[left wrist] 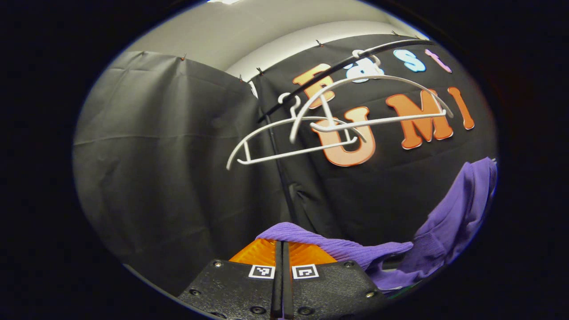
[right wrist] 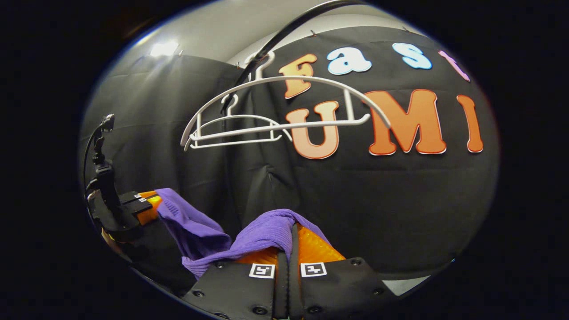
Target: Grasp the clothes on the hanger with both hands and then place them into the laundry hamper below.
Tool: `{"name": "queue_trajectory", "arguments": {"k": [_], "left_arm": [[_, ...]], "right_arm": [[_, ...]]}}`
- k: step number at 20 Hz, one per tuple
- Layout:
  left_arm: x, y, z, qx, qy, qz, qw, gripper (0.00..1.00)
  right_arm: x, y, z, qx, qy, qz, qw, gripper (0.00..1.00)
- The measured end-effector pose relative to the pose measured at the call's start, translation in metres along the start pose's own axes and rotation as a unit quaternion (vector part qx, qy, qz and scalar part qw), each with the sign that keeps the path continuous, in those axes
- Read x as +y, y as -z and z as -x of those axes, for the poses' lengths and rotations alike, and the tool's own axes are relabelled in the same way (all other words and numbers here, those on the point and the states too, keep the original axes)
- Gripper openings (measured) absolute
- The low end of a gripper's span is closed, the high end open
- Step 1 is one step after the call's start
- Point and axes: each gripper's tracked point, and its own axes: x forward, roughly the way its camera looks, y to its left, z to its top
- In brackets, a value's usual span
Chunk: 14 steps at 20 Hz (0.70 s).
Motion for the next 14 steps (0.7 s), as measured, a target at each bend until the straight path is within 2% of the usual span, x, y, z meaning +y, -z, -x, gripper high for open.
{"name": "queue_trajectory", "arguments": {"k": [2, 5, 9, 14], "left_arm": [[-0.027, 0.022, 0.003, 0.025, 0.043, 0.026, 0.998, 0.01], [-0.068, 0.062, 0.018, 0.079, 0.109, 0.073, 0.988, 0.01], [-0.094, 0.129, 0.028, 0.157, 0.138, 0.097, 0.973, 0.01], [-0.135, 0.186, 0.038, 0.257, 0.180, 0.135, 0.940, 0.01]], "right_arm": [[0.016, 0.016, -0.002, 0.018, -0.012, 0.004, 1.000, 0.08], [0.026, 0.045, -0.004, 0.051, -0.008, -0.005, 0.999, 0.08], [0.020, 0.108, -0.005, 0.115, 0.015, -0.018, 0.993, 0.08], [0.004, 0.195, 0.008, 0.205, 0.035, -0.047, 0.977, 0.08]]}}
